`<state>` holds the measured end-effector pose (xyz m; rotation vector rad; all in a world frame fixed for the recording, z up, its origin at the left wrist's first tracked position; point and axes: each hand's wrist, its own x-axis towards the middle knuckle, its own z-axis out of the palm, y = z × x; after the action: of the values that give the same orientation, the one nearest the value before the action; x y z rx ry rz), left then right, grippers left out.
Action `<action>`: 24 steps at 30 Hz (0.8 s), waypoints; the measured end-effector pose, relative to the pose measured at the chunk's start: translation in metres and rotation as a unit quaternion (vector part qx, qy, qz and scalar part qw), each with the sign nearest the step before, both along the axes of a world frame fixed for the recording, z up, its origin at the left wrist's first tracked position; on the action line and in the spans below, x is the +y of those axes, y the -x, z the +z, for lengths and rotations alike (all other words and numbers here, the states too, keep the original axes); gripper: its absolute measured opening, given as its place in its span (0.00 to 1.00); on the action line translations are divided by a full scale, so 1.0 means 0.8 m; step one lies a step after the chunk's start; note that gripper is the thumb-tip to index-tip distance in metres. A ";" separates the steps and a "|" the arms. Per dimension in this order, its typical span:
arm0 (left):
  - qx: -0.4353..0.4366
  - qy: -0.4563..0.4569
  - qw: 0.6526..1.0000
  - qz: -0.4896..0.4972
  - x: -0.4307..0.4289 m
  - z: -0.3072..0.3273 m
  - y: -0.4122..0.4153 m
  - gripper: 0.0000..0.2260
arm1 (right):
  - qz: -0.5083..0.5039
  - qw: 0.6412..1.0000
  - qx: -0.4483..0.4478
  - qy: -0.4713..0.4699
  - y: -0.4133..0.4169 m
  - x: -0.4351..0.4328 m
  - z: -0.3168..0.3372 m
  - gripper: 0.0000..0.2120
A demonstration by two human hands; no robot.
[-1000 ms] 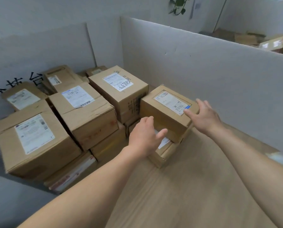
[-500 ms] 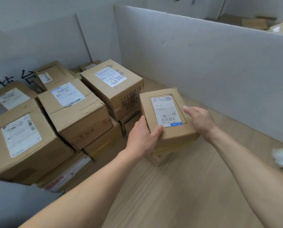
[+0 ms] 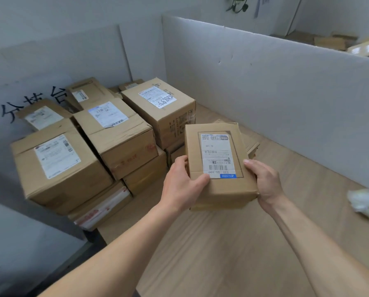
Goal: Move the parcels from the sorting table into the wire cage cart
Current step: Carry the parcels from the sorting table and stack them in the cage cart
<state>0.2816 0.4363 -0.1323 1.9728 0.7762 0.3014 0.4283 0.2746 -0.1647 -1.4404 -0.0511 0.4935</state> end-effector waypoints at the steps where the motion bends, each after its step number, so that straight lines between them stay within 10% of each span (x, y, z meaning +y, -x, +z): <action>1: -0.014 0.010 1.000 0.010 0.000 0.000 0.014 0.29 | 0.020 0.999 0.012 -0.022 0.013 -0.002 0.001 0.16; 5: -0.068 0.052 0.996 0.022 -0.001 0.003 0.074 0.28 | 0.096 0.993 0.038 -0.061 0.074 -0.010 0.020 0.29; 24: -0.181 0.211 0.956 0.096 0.062 0.023 0.483 0.44 | 0.294 0.952 -0.017 -0.083 0.425 0.099 0.079 0.30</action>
<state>-0.1045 0.4861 -0.1140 1.3915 0.7211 0.5477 0.0882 0.3539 -0.1014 -1.2541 -0.5504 0.9272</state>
